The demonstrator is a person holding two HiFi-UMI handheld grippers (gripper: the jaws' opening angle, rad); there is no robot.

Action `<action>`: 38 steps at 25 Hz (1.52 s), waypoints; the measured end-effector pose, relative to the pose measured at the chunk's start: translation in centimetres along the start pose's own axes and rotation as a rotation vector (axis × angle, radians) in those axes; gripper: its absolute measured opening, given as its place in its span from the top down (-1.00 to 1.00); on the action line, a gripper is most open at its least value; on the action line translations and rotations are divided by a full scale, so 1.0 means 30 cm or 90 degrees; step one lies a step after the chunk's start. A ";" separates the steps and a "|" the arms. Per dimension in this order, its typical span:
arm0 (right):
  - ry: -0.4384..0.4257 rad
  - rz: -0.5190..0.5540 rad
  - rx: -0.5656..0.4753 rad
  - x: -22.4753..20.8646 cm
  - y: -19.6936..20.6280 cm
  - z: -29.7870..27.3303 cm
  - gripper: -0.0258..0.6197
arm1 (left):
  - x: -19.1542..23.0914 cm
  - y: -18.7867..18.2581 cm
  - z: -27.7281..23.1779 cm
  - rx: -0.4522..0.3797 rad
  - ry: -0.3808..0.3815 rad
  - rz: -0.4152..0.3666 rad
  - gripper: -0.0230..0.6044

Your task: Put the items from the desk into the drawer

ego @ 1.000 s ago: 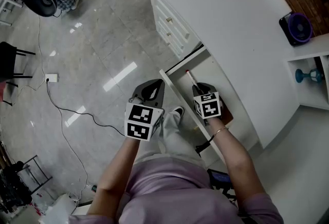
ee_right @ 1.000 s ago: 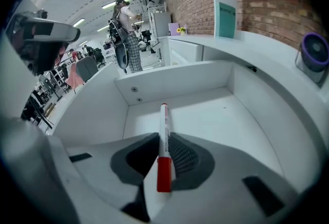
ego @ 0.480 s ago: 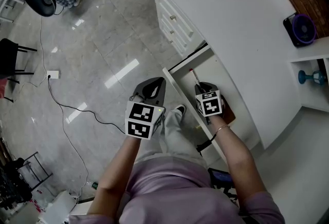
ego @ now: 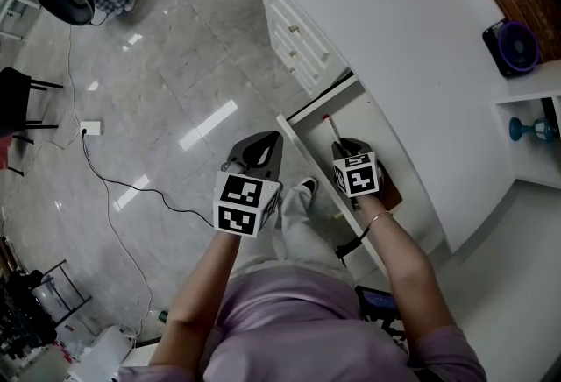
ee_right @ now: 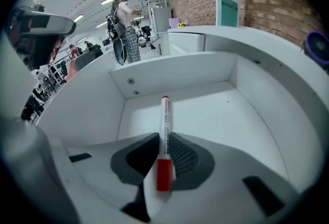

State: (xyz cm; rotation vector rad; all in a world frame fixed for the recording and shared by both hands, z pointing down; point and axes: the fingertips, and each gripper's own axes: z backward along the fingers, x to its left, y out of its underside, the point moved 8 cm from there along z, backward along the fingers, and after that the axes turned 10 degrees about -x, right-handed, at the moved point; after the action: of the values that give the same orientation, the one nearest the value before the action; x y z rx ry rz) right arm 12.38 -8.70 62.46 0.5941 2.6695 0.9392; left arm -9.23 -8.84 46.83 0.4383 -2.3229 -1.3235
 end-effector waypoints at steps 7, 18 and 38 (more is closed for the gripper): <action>-0.008 -0.006 -0.006 0.002 0.007 0.004 0.64 | -0.004 -0.002 0.010 -0.003 0.005 -0.002 0.93; 0.004 -0.035 -0.083 -0.007 -0.052 0.088 0.63 | -0.017 -0.009 0.017 -0.013 0.019 -0.010 0.93; 0.074 -0.101 -0.323 0.017 -0.263 0.439 0.90 | -0.059 -0.084 -0.021 -0.044 0.088 -0.040 0.93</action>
State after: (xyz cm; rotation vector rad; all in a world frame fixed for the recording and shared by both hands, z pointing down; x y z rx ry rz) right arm 14.34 -6.95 47.33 0.2157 2.3769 1.5616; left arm -7.24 -9.72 44.56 0.5671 -2.1609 -1.3534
